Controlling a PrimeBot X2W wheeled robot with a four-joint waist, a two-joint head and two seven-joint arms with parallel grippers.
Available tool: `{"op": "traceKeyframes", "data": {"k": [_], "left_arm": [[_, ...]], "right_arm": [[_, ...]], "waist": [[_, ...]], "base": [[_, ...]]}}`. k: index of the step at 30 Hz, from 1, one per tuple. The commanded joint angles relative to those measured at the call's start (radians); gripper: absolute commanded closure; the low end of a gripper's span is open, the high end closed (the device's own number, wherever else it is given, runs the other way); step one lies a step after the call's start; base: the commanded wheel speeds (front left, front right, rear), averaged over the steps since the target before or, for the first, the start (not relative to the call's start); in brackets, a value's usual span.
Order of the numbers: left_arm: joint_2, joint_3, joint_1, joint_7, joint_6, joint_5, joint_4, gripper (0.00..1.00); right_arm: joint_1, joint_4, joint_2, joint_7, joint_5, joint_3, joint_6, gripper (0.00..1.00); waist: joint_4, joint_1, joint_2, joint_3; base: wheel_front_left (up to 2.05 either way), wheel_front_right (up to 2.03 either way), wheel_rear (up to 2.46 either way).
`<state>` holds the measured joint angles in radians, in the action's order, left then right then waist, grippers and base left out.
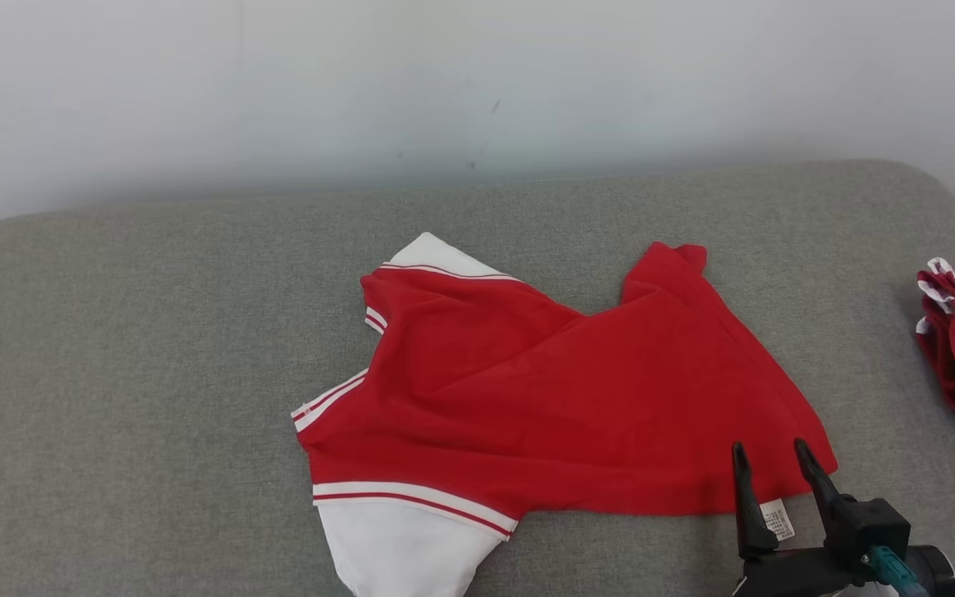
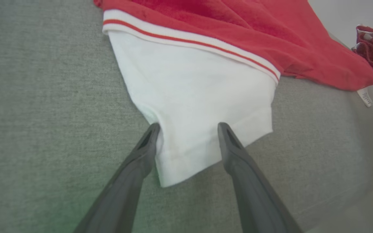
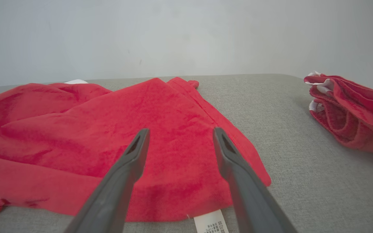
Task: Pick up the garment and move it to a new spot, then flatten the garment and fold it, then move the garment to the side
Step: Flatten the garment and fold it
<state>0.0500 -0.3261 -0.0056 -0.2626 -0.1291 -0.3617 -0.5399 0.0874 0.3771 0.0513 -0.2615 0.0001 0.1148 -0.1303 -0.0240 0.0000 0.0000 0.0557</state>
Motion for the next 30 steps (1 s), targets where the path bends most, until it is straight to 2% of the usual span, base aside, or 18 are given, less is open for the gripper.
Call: {"op": "traceKeyframes", "data": {"k": [1, 2, 3, 5, 6, 8, 10, 11, 12, 18, 25, 30], "left_arm": [[0.001, -0.007, -0.015, -0.003, -0.002, -0.001, 0.005, 0.09], [0.001, -0.01, -0.014, -0.003, -0.002, -0.005, 0.007, 0.14], [0.001, -0.012, -0.013, -0.003, -0.002, -0.008, 0.008, 0.28], [0.001, -0.017, -0.013, -0.003, -0.002, -0.01, 0.01, 0.37], [0.001, -0.02, -0.011, -0.003, -0.002, -0.012, 0.007, 0.54], [0.001, -0.014, -0.005, -0.003, -0.002, -0.018, -0.005, 0.64], [0.001, 0.0, 0.001, -0.003, -0.002, -0.015, -0.024, 0.65], [0.001, 0.005, 0.001, -0.003, -0.002, -0.015, -0.033, 0.7], [0.001, 0.017, 0.001, -0.003, -0.001, -0.012, -0.052, 1.0], [0.001, 0.078, -0.006, -0.003, 0.025, 0.018, -0.042, 1.0], [0.001, 0.251, -0.01, -0.003, 0.087, 0.093, 0.063, 1.0], [0.001, 0.332, 0.003, -0.003, 0.09, 0.126, 0.104, 1.0]], "right_arm": [[0.009, 0.002, -0.001, -0.004, 0.006, 0.0, -0.001, 0.0], [0.009, 0.003, -0.001, -0.004, 0.008, 0.001, -0.001, 0.0], [0.009, 0.004, -0.001, -0.004, 0.01, 0.001, -0.001, 0.0], [0.01, 0.006, -0.001, -0.004, 0.01, -0.002, -0.001, 0.0], [0.01, 0.007, -0.001, -0.004, 0.011, -0.002, -0.001, 0.0], [0.009, 0.007, -0.001, -0.004, 0.012, -0.003, -0.001, 0.0], [0.007, 0.008, -0.001, -0.004, 0.013, -0.003, -0.001, 0.0], [0.006, 0.008, -0.001, -0.004, 0.014, -0.004, -0.001, 0.0], [0.005, 0.009, -0.001, -0.004, 0.015, -0.004, -0.001, 0.0], [-0.001, 0.014, -0.001, -0.004, 0.018, 0.012, -0.001, 0.0], [0.001, 0.053, 0.006, -0.004, 0.007, 0.042, -0.001, 0.0], [-0.001, 0.124, 0.011, -0.004, 0.003, 0.042, -0.001, 0.0]], "waist": [[0.001, 0.0, 0.0, 0.0], [0.003, 0.0, 0.0, -0.001], [0.004, 0.0, 0.0, -0.001], [0.005, 0.0, 0.0, -0.003], [0.006, 0.0, 0.0, -0.004], [0.007, 0.0, 0.0, -0.006], [0.008, 0.0, 0.0, -0.008], [0.008, 0.0, 0.0, -0.009], [0.009, 0.0, 0.0, -0.01], [0.012, 0.0, 0.0, -0.014], [0.018, 0.0, 0.0, -0.002], [0.02, 0.0, 0.0, 0.01]], "base": [[0.0, 0.0, 0.0], [0.0, 0.0, 0.0], [0.0, 0.0, 0.0], [0.0, 0.0, 0.0], [0.0, 0.0, 0.0], [0.0, 0.0, 0.0], [0.0, 0.0, 0.0], [0.0, 0.0, 0.0], [0.0, 0.0, 0.0], [0.0, 0.0, 0.0], [0.0, 0.0, 0.0], [0.0, 0.0, 0.0]]}}
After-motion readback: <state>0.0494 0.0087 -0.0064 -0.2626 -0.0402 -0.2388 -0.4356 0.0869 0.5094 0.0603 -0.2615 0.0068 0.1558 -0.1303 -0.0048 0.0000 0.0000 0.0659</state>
